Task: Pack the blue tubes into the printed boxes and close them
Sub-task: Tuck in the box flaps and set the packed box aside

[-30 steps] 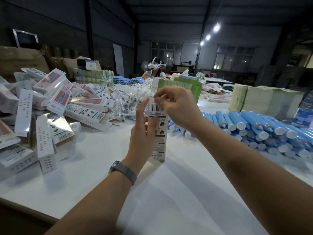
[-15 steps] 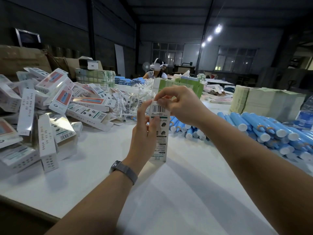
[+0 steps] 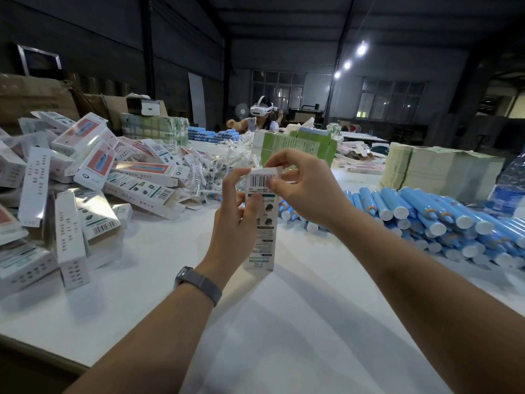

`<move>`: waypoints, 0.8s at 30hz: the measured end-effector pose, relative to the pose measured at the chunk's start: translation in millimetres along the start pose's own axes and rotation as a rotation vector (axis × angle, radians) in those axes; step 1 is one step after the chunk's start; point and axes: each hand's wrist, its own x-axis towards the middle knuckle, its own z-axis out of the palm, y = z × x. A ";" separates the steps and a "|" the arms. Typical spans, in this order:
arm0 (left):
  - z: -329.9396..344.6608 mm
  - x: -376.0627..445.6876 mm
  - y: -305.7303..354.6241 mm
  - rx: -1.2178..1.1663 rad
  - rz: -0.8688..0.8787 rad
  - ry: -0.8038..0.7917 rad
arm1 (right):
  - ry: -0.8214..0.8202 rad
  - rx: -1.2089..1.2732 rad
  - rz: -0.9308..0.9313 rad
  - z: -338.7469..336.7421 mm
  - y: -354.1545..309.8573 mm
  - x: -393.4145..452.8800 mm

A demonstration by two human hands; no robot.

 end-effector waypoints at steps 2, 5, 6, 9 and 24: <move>0.1 -0.3 0.3 0.002 0.002 0.004 | 0.031 -0.031 -0.022 2.3 2.0 -1.9; 0.4 -1.6 -0.3 0.018 0.013 0.009 | 0.078 -0.049 -0.034 3.2 5.6 -5.1; 0.4 -2.0 -0.6 0.025 0.017 0.011 | 0.090 -0.054 -0.038 3.1 6.4 -6.1; 0.2 -2.9 -0.7 0.037 0.019 0.016 | 0.116 -0.099 -0.063 2.9 5.4 -7.8; 2.9 -2.6 -2.2 0.110 0.012 0.025 | 0.250 -0.339 -0.142 7.6 -1.8 -17.1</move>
